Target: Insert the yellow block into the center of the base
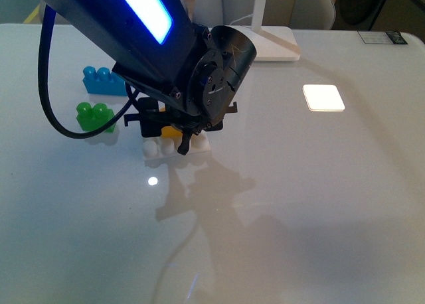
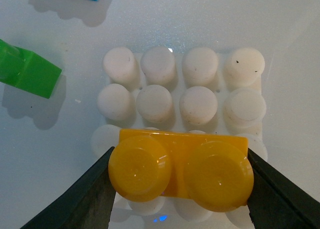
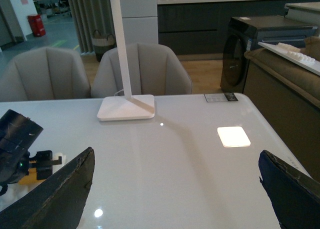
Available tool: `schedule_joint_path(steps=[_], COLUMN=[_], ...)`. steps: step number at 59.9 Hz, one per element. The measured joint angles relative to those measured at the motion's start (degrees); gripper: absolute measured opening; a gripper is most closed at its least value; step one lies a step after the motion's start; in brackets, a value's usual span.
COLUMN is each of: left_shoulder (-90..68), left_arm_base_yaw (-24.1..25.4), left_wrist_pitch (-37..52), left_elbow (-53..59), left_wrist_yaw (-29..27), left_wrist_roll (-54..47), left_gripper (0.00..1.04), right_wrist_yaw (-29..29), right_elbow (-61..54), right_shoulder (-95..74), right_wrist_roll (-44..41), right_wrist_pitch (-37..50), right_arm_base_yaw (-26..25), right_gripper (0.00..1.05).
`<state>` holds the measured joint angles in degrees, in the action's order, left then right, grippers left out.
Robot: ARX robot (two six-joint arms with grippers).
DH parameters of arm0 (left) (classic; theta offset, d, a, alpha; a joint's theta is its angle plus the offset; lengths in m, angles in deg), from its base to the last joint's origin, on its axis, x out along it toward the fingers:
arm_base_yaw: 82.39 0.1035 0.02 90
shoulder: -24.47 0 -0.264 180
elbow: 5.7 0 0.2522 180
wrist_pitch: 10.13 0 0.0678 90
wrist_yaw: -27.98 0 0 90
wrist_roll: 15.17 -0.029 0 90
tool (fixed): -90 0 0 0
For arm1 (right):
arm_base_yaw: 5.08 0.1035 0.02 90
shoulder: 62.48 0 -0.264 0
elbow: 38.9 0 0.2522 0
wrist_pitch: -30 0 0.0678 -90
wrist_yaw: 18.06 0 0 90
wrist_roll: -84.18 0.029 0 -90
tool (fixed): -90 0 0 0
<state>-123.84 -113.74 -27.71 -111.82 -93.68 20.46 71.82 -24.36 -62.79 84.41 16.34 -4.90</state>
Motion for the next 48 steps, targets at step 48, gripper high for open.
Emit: schedule_joint_path(steps=[48], left_shoulder=[-2.5], left_arm_base_yaw=[0.0], left_wrist_pitch=[-4.5], left_elbow=[-2.6], left_wrist_yaw=[-0.5], left_wrist_roll=[-0.2], left_gripper=[0.63], right_wrist_yaw=[0.0], right_elbow=[0.0], right_shoulder=[0.0], right_wrist_roll=[0.0], right_wrist_pitch=[0.0], right_arm_base_yaw=[0.0], right_gripper=[0.96])
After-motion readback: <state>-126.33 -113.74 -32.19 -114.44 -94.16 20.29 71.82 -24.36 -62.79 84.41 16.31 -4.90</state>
